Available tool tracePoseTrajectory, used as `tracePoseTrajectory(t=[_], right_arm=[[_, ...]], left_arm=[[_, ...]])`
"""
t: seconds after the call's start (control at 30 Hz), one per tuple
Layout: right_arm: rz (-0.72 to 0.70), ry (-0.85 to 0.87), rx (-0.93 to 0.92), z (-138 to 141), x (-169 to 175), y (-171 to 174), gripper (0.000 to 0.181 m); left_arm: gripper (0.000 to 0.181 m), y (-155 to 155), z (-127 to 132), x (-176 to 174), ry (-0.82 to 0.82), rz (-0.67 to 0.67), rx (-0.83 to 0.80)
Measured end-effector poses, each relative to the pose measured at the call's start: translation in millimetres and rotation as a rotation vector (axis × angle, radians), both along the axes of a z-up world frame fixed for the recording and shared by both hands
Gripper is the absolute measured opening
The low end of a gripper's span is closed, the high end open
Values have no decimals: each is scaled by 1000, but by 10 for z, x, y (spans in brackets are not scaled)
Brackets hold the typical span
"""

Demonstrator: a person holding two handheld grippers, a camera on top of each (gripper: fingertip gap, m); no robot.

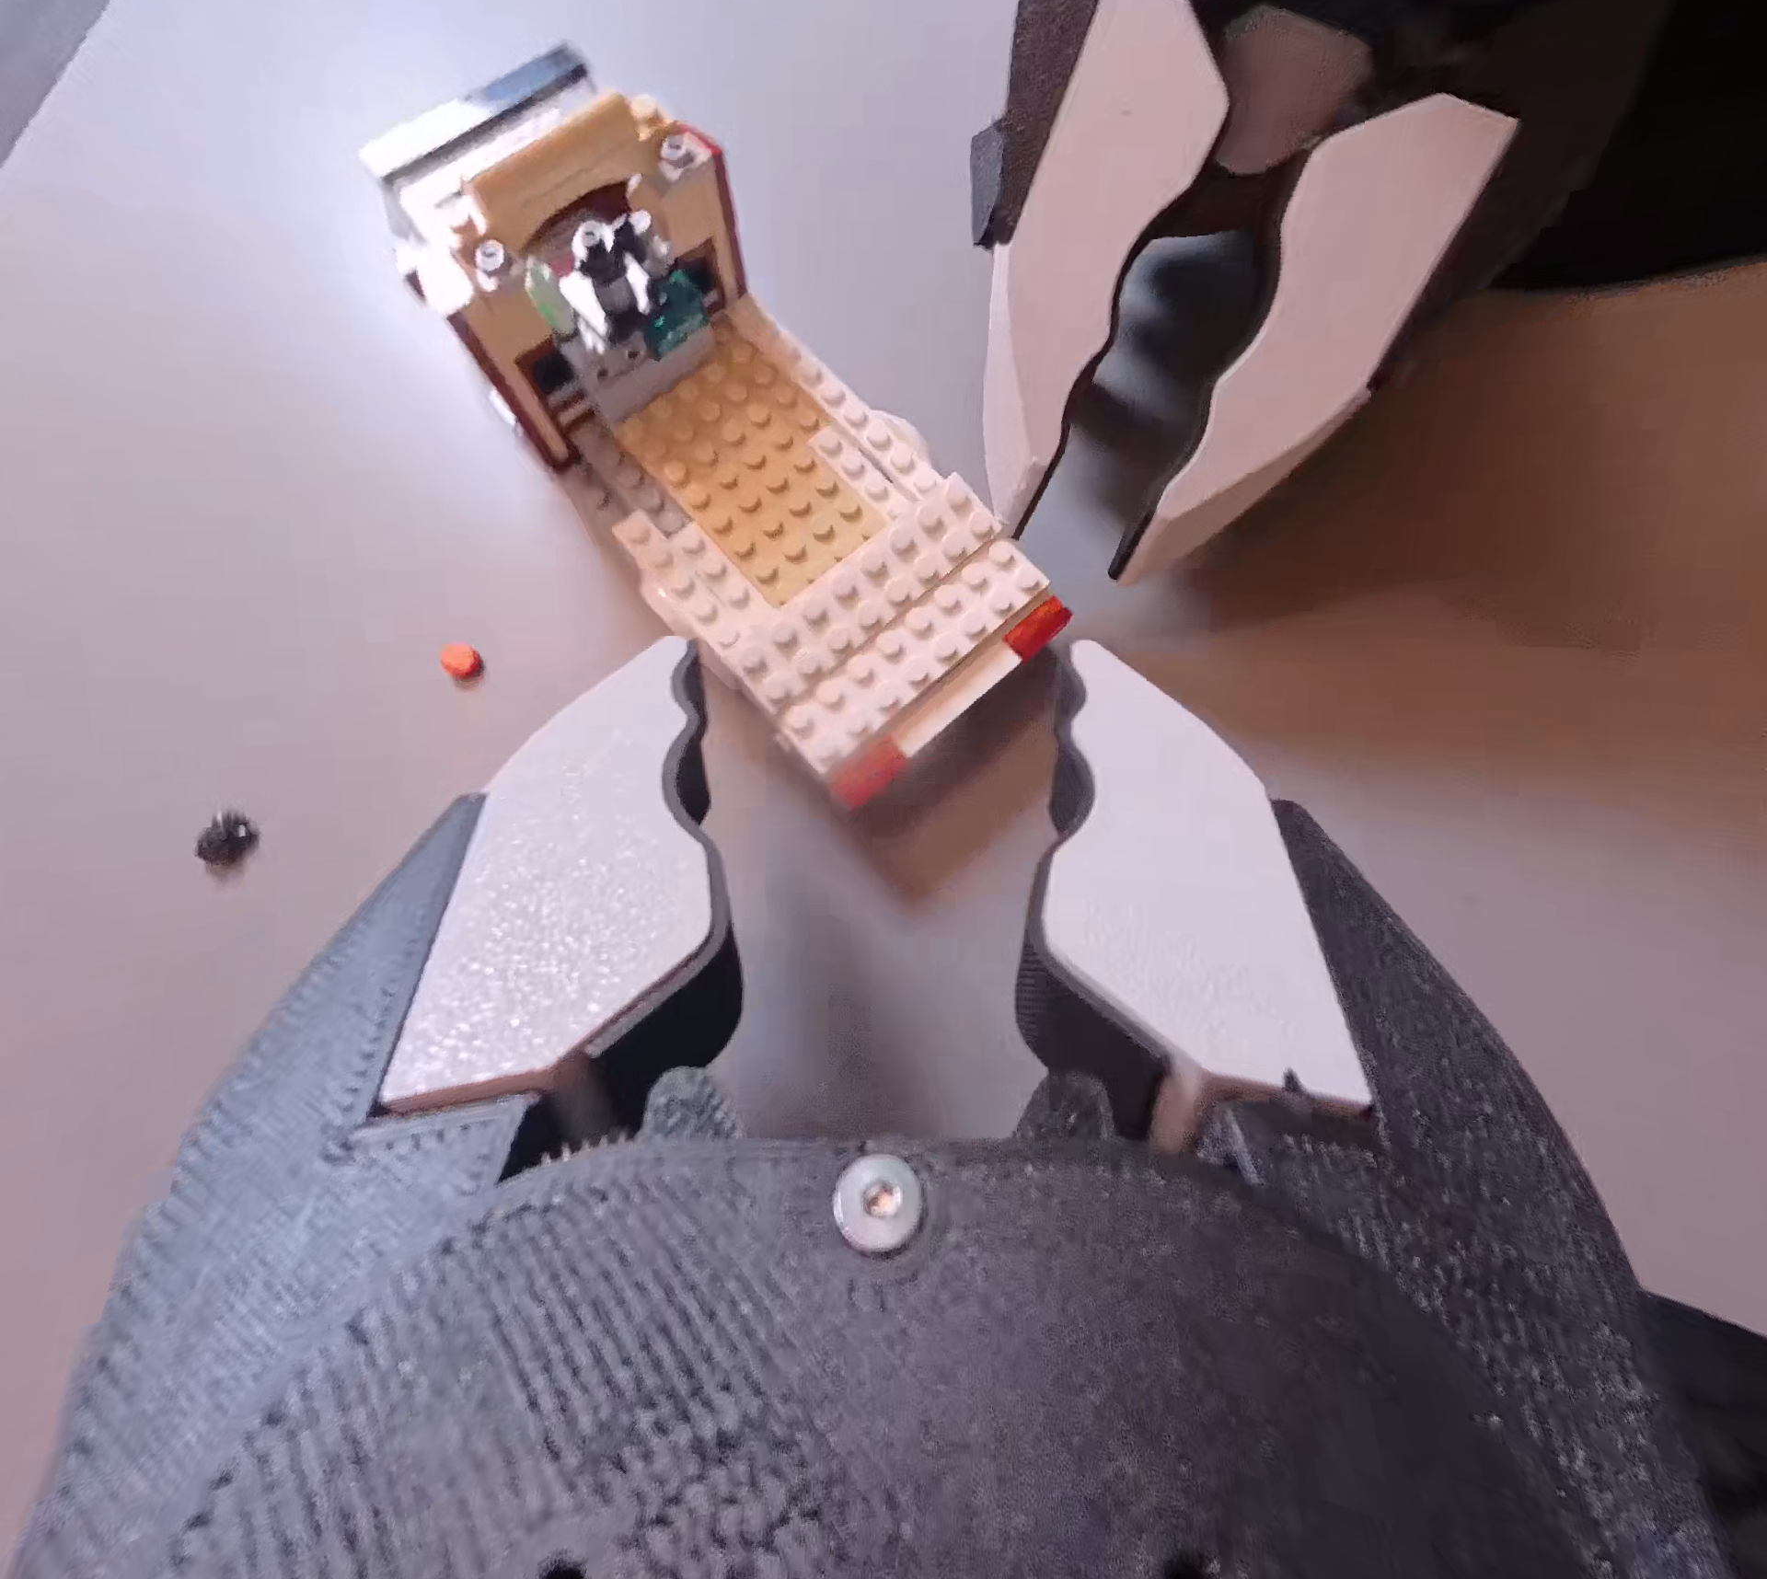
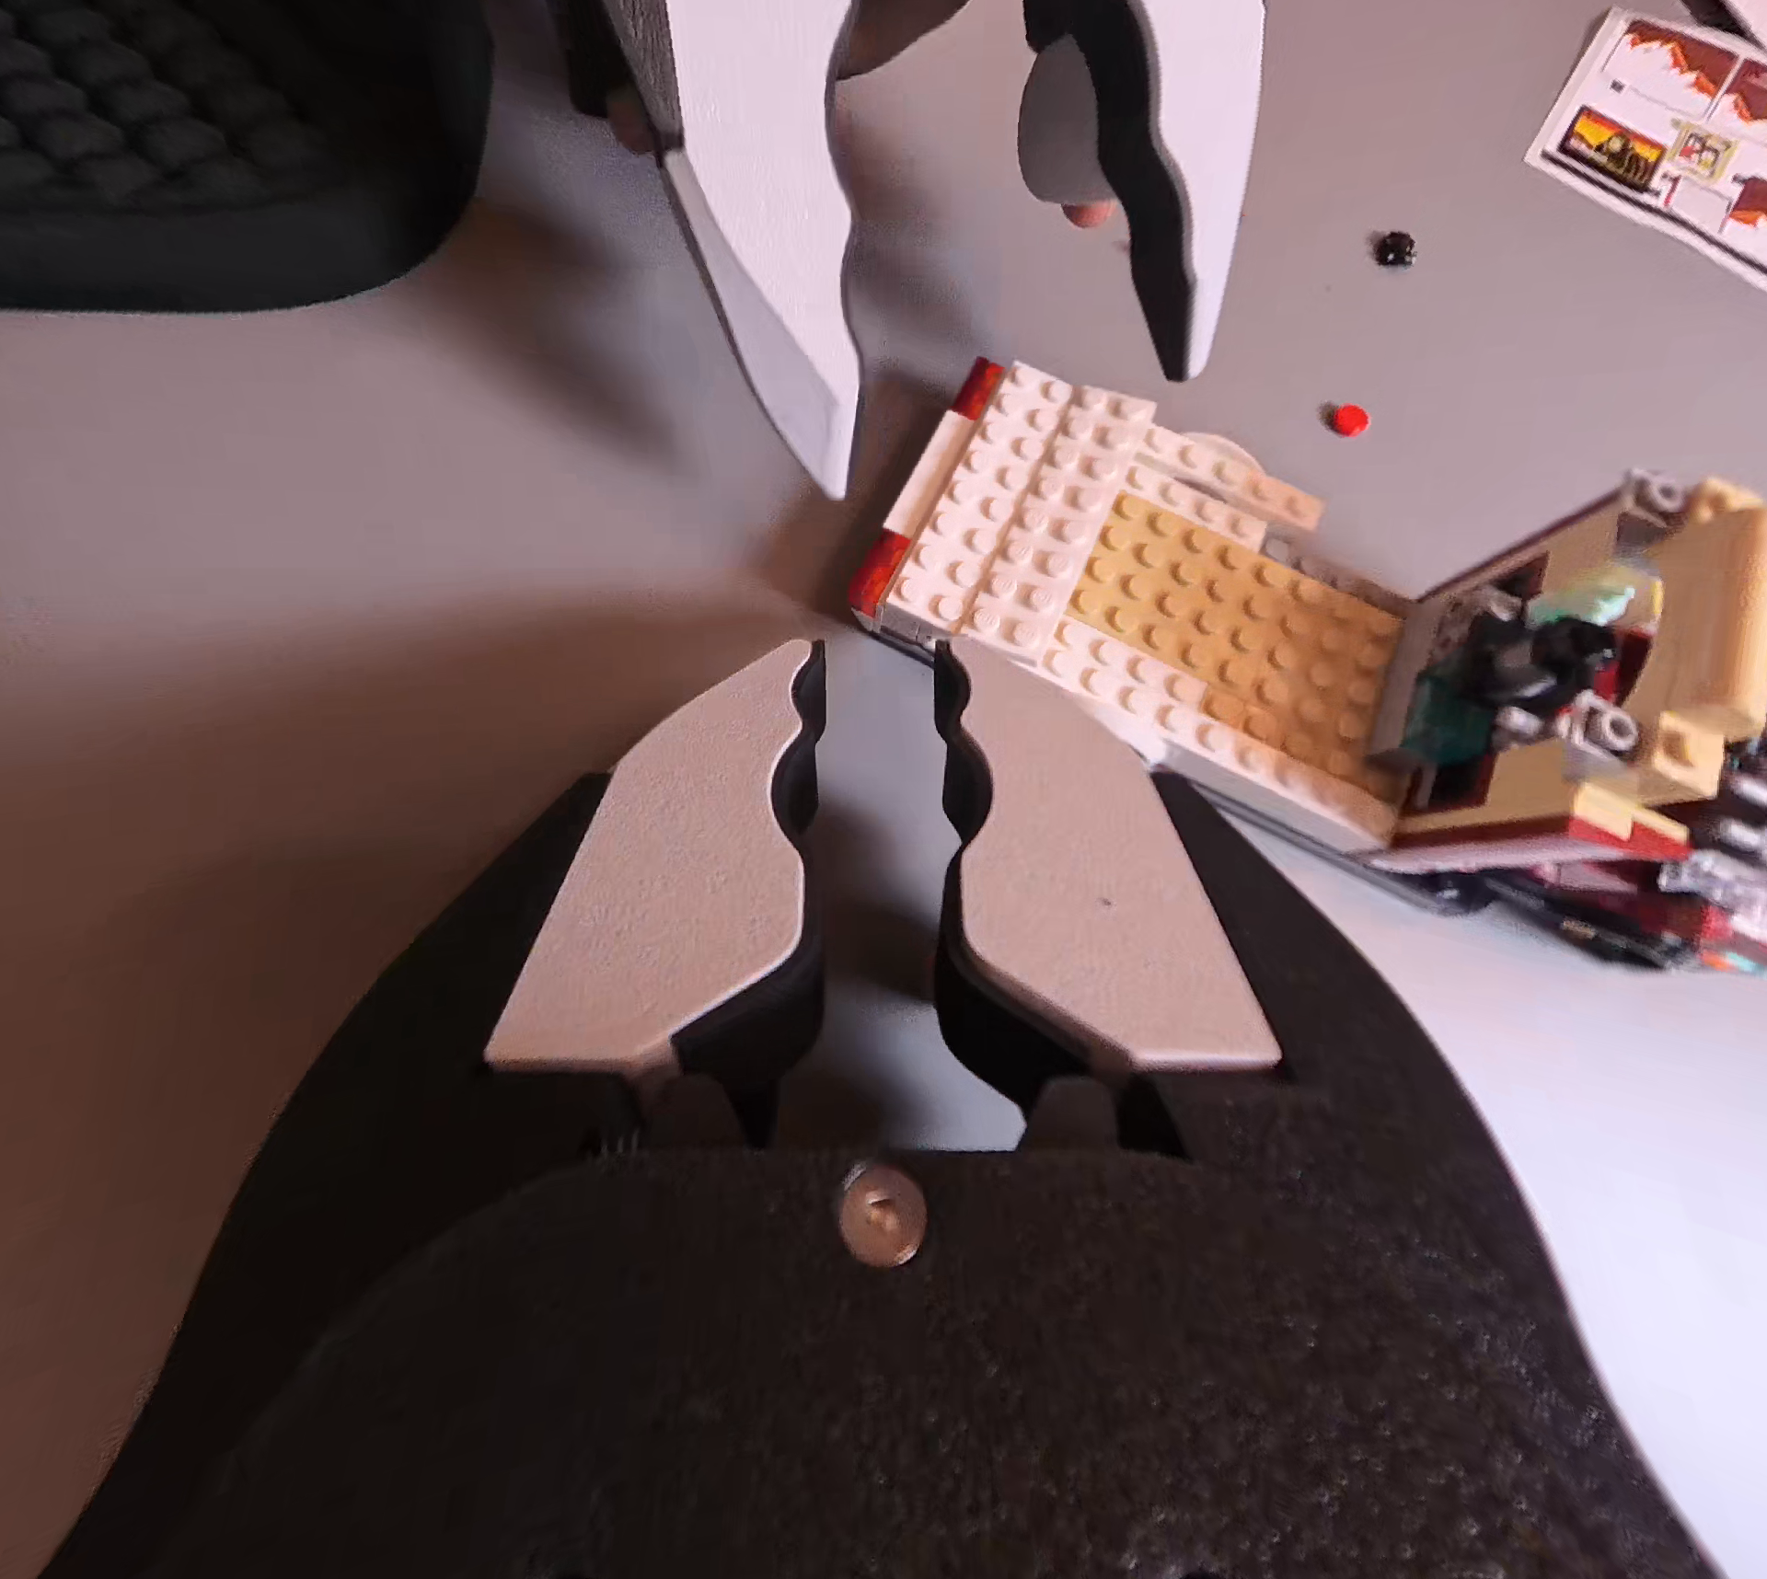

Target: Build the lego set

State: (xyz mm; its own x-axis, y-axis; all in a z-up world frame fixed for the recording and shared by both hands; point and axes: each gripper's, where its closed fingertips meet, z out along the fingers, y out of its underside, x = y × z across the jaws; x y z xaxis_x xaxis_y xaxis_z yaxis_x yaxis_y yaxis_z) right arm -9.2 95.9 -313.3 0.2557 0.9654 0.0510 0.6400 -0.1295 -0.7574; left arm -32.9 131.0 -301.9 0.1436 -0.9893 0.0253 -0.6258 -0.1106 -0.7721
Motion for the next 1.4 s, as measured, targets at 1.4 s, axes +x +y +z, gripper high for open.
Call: tracePoseTrajectory(t=[1.4], right_arm=[[-64, 77, 52, 75, 152, 267, 26]], left_arm=[[79, 501, -140, -258, 10, 238, -9]])
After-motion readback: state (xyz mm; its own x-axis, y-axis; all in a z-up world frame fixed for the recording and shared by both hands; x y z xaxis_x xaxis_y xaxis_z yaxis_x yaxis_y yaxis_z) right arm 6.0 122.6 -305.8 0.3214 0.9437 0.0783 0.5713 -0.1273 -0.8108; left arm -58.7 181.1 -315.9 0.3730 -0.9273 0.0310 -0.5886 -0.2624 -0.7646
